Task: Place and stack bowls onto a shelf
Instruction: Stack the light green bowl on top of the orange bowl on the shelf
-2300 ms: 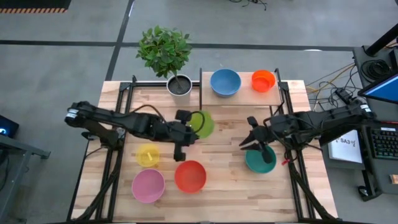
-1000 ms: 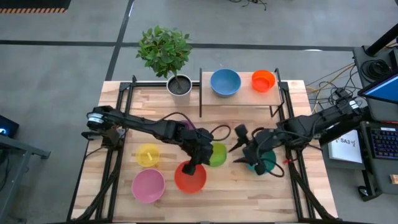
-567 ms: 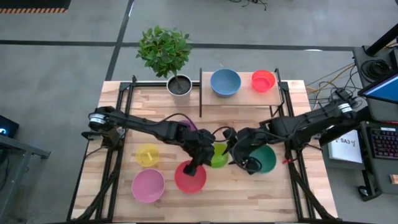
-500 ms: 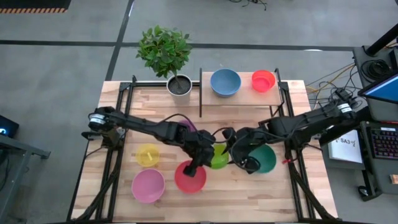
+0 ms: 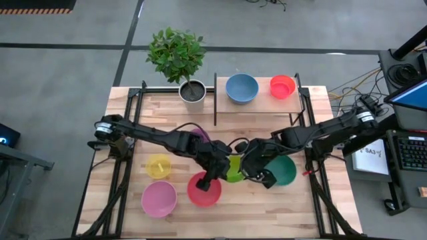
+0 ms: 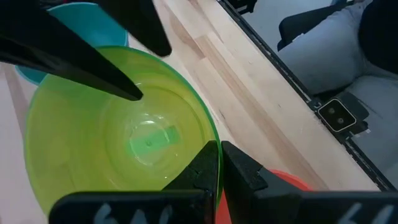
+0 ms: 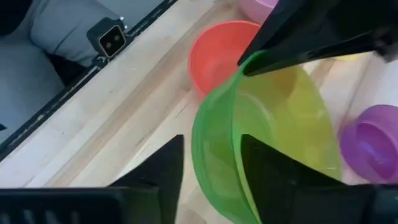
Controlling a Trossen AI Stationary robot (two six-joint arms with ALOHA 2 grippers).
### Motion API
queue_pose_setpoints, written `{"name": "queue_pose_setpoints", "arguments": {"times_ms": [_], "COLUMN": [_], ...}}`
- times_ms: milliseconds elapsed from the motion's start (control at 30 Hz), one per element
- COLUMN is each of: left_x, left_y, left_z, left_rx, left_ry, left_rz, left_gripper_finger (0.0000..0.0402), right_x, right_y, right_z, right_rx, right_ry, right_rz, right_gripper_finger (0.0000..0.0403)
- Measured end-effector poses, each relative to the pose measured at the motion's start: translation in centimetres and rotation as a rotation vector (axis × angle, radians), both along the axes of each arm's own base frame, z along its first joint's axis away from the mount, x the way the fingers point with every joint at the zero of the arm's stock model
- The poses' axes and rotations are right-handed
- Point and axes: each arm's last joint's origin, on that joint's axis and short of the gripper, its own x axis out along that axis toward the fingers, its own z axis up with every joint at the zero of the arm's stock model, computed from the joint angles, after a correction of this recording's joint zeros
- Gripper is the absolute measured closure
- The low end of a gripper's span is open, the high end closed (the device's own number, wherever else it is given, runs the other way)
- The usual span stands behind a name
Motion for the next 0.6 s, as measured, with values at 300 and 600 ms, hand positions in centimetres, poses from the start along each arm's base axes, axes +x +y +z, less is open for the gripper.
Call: {"name": "queue_pose_setpoints", "arguments": {"times_ms": [300, 600], "left_x": [-0.01, -0.04], "left_y": [0.05, 0.12], "left_z": [-0.02, -0.07], "left_rx": [0.009, 0.012], "left_ry": [-0.001, 0.006], "left_rz": [0.001, 0.002], "left_gripper_finger": [0.0401, 0.0337], "right_x": [0.33, 0.38], "right_y": [0.02, -0.04], "right_z": [-0.65, -0.55], "right_rx": [-0.03, -0.039], "right_ry": [0.007, 0.002], "right_rz": [0.045, 0.034], "right_gripper_finger": [0.0387, 0.0393]}}
